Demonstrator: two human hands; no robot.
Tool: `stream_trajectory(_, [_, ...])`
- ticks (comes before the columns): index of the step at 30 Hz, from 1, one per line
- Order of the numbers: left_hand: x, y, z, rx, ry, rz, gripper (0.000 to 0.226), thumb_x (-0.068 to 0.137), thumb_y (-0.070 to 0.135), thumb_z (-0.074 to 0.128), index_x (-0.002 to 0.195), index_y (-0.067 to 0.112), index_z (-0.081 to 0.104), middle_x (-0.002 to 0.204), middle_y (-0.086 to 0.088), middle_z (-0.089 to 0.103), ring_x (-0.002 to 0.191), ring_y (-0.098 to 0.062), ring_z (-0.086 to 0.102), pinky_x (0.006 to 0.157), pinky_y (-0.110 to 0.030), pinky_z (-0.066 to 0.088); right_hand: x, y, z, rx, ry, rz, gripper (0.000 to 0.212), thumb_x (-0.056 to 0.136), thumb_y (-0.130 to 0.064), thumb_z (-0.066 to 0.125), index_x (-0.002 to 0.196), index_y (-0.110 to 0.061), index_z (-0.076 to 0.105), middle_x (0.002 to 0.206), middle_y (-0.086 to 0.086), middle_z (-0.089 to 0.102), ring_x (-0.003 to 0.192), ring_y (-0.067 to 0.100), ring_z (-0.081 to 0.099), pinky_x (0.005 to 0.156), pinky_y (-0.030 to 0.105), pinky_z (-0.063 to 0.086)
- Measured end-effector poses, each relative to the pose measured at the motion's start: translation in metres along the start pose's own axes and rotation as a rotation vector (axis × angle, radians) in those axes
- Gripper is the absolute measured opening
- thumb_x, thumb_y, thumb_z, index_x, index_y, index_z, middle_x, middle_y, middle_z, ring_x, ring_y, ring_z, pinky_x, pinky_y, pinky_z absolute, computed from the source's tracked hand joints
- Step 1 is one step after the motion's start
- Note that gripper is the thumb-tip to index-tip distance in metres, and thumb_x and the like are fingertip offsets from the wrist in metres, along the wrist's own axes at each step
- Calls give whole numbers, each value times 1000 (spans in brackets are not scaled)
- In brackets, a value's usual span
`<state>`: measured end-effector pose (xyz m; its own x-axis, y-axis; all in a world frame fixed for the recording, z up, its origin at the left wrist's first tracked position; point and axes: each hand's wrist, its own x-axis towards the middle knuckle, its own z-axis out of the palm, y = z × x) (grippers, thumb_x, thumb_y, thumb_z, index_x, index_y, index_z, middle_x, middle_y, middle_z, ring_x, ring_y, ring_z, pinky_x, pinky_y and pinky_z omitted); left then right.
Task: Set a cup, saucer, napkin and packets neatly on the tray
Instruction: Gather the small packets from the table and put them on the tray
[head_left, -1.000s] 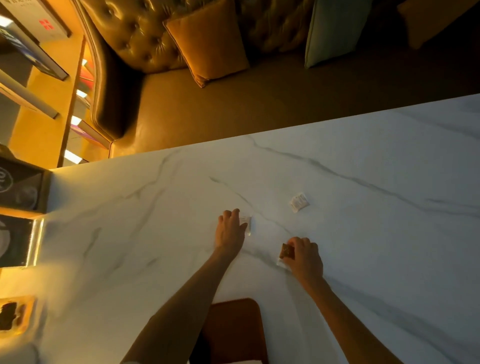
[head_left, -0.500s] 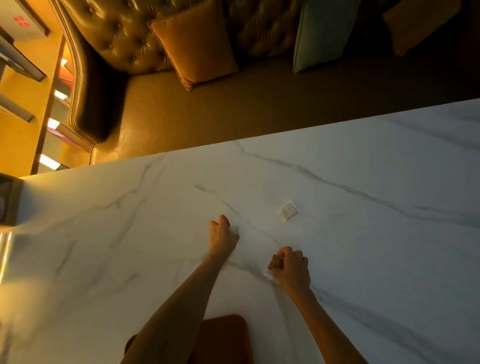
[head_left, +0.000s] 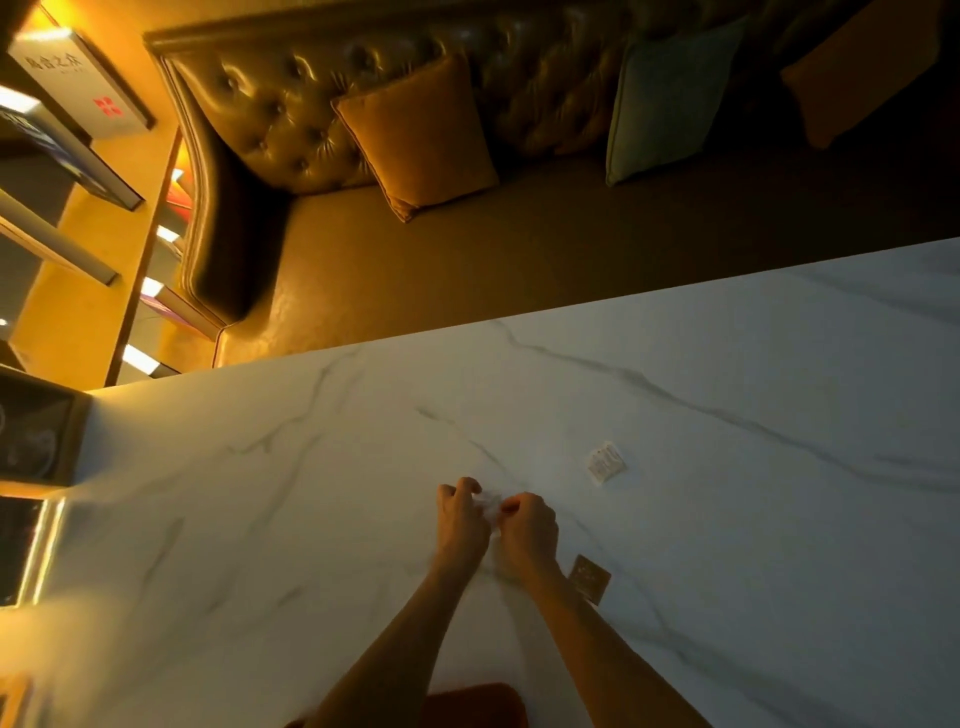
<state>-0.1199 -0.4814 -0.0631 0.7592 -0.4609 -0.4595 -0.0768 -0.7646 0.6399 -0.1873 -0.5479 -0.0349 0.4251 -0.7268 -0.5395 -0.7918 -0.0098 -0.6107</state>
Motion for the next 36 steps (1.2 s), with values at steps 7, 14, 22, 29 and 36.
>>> stream_trajectory(7, [-6,12,-19,-602,-140,-404,15,88,-6,48,100,4,51,108,-24,58,89,-33,65,76,-49,61,0,0,5,15,-82,-75,20,90,-27,60,92,-9,67,91,10,72,75,18,61,65,26,48])
stream_trajectory(14, [-42,7,-73,-1222,-599,-412,51,102,37,45,126,-7,55,124,-28,62,113,-38,61,98,-51,52,-20,13,-26,20,59,-664,17,79,-1,67,84,-17,65,88,-9,57,81,0,55,67,8,45])
stream_trajectory(22, [-65,27,-76,-1082,-456,-267,30,96,-1,52,124,-6,46,121,-33,62,109,-40,66,92,-50,56,-38,4,-48,296,25,-394,23,90,-13,63,100,-34,65,94,-16,70,86,2,65,70,12,52])
stream_trajectory(29, [-79,19,-68,-902,-427,-249,34,92,-8,49,125,-1,41,114,-27,63,94,-36,69,88,-50,58,-36,28,-59,-20,105,-320,15,93,-16,58,103,-16,69,99,-1,73,89,10,66,81,19,52])
stream_trajectory(36, [-79,-3,-50,-895,-377,-445,35,91,-15,37,120,4,40,102,-26,62,82,-34,66,79,-49,56,-41,87,-55,-405,90,-121,31,89,-17,60,120,-16,58,117,11,59,105,27,53,83,33,51])
